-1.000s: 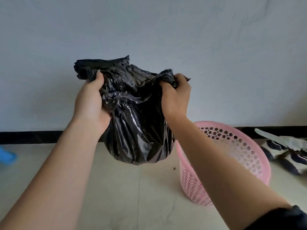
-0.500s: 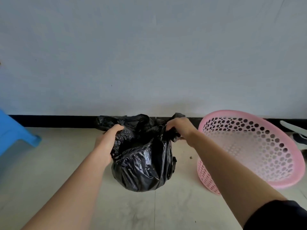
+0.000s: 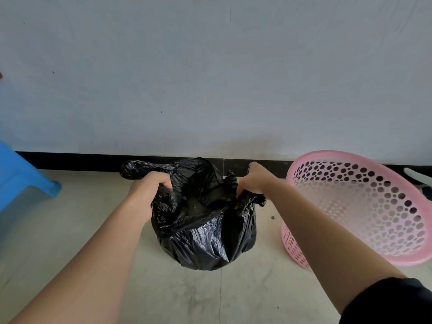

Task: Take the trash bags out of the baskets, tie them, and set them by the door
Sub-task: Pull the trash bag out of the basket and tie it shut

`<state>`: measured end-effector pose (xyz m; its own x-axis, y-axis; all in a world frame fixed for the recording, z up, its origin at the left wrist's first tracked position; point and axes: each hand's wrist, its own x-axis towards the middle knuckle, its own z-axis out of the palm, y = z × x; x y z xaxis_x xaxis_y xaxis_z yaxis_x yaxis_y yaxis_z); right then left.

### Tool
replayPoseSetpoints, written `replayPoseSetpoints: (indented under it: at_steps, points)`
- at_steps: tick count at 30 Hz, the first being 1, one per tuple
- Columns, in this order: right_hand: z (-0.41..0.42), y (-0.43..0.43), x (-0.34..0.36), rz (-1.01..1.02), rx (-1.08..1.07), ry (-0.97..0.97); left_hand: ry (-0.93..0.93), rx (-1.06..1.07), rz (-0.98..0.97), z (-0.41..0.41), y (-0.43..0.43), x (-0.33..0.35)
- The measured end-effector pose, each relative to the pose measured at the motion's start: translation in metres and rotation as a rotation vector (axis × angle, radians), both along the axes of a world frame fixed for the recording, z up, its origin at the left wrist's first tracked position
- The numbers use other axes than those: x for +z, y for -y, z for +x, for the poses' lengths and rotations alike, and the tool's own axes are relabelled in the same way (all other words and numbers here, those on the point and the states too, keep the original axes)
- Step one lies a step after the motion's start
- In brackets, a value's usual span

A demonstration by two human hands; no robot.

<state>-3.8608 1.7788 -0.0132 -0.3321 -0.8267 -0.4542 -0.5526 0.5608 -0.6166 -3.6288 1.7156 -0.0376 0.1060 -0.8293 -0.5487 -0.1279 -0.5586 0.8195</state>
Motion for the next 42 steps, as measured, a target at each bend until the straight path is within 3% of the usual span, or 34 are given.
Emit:
replayPoseSetpoints:
  at_steps: [5,9,12,15,20,24,31,34,37,40,42]
  points:
    - [-0.007,-0.002,0.006,-0.353,-0.051,-0.351,-0.011,0.324,-0.191,-0.014,-0.014,0.034]
    - [-0.022,-0.009,0.015,-0.647,-0.220,-0.430,-0.137,0.589,-0.315,-0.021,-0.010,0.046]
    - [-0.035,-0.011,0.019,-0.707,-0.337,-0.421,-0.180,0.647,-0.349,-0.023,-0.008,0.051]
    - [-0.043,-0.010,0.024,-0.484,-0.369,-0.403,-0.158,0.594,-0.353,-0.030,-0.011,0.050]
    - [-0.054,-0.008,0.035,-0.269,-0.178,-0.360,-0.156,0.448,-0.353,-0.041,-0.018,0.058]
    - [-0.054,-0.007,0.057,-0.428,-0.169,-0.400,-0.131,0.352,-0.401,-0.049,-0.021,0.075]
    - [-0.030,-0.008,0.093,-0.894,0.058,-0.387,0.272,-0.266,-0.632,-0.056,-0.016,0.112]
    - [-0.028,-0.006,0.093,-0.855,-0.005,-0.432,0.545,-0.279,-0.757,-0.056,-0.020,0.124]
    - [-0.034,-0.007,0.092,-0.742,-0.147,-0.428,0.657,-0.229,-0.771,-0.051,-0.023,0.132]
    - [-0.043,-0.006,0.092,-0.667,-0.295,-0.257,0.509,-0.090,-0.781,-0.045,-0.019,0.136]
    - [-0.049,-0.004,0.092,-0.696,-0.417,-0.013,0.181,0.090,-0.724,-0.041,-0.013,0.136]
